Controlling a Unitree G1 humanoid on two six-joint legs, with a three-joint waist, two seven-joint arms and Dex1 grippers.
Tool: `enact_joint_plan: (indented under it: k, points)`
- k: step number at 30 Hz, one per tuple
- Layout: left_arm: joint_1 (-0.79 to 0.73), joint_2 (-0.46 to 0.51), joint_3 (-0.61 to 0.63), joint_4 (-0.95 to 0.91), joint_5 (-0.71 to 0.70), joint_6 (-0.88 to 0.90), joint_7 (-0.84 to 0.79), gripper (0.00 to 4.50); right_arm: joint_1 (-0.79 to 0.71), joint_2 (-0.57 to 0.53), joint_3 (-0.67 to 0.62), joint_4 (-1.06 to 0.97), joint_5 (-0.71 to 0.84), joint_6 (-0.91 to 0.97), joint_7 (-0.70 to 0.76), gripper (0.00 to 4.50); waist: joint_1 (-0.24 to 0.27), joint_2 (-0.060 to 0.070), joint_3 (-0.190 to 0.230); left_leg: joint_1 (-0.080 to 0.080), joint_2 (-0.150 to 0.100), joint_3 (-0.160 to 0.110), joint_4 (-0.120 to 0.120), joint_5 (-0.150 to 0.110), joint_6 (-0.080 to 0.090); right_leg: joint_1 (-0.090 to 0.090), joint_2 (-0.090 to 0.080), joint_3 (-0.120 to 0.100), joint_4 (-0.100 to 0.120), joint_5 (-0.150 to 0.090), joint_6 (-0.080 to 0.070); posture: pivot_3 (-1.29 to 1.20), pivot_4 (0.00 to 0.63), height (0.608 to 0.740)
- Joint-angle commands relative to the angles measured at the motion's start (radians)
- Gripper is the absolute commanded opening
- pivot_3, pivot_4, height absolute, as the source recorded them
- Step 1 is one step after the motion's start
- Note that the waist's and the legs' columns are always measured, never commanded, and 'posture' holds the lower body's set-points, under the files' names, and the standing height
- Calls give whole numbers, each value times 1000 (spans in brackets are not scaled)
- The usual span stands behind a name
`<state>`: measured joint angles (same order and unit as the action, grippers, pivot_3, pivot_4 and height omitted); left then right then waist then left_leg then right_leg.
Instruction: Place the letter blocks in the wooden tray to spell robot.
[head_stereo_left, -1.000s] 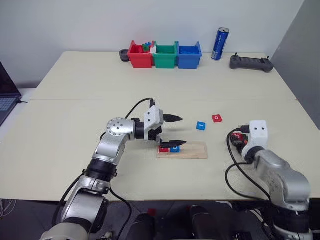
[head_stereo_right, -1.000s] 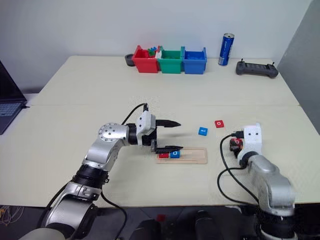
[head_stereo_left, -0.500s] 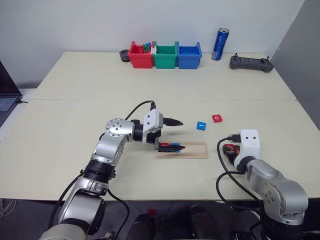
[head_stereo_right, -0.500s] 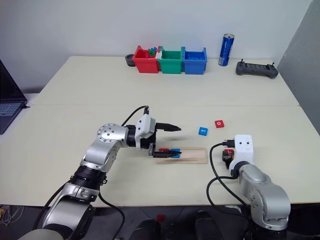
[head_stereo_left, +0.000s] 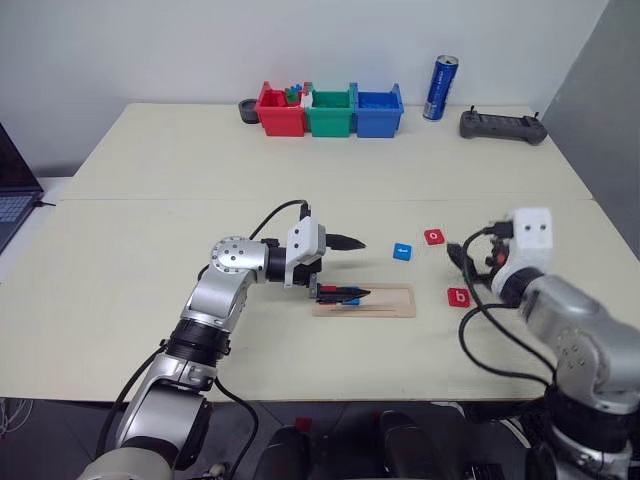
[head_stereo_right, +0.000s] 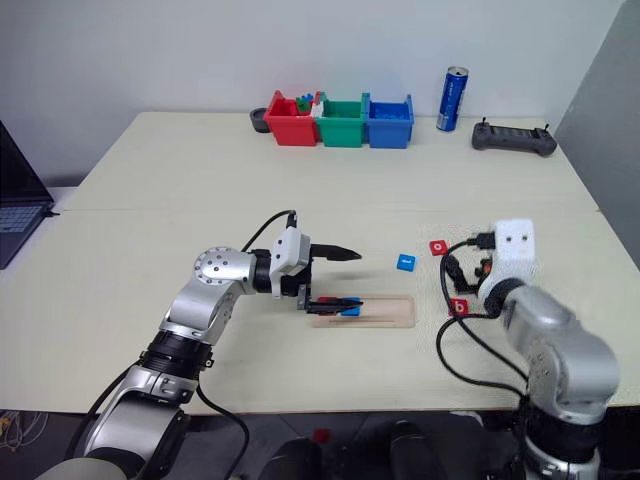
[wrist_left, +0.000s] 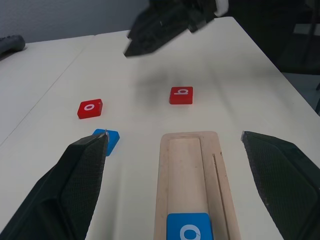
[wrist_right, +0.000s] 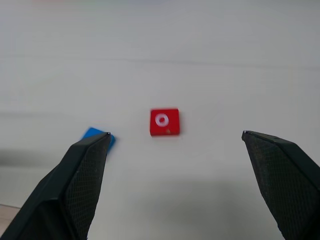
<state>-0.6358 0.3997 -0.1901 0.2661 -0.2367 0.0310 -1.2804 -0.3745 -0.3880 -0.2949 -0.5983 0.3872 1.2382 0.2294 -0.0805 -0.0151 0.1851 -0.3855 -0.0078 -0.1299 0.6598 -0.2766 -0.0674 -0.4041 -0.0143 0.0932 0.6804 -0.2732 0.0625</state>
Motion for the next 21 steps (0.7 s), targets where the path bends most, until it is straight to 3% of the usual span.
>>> enact_joint_plan:
  k: [1,4,8,14,21]
  points:
    - [-19,6,2,-29,-18,-9,-19,4500,20,-150,15,13,96,-135,264,4473,1,0,0,0,0,0,0,0,0,0,0,0,0,0,0,0,150,740]
    - [-14,0,-1,-34,-25,-4,-30,4500,151,-369,102,90,46,-462,601,4473,10,0,1,-1,-1,0,0,0,0,0,-2,0,-1,0,1,0,150,740]
    - [-7,-10,-9,-45,-26,-12,-41,4500,236,-503,174,291,-36,-808,842,4473,18,-2,2,-1,-1,1,1,0,0,1,-2,-1,-2,-1,1,0,150,740]
    - [6,-19,-12,-68,-24,-3,-35,4500,197,-514,260,516,-120,-1021,932,4473,14,-2,2,2,0,4,1,0,0,1,-1,2,-1,0,1,0,150,740]
    - [9,-8,-10,-79,-25,12,-38,4500,153,-491,312,627,-140,-1034,948,4473,20,-2,2,2,0,4,1,0,0,1,-1,3,0,0,1,0,150,740]
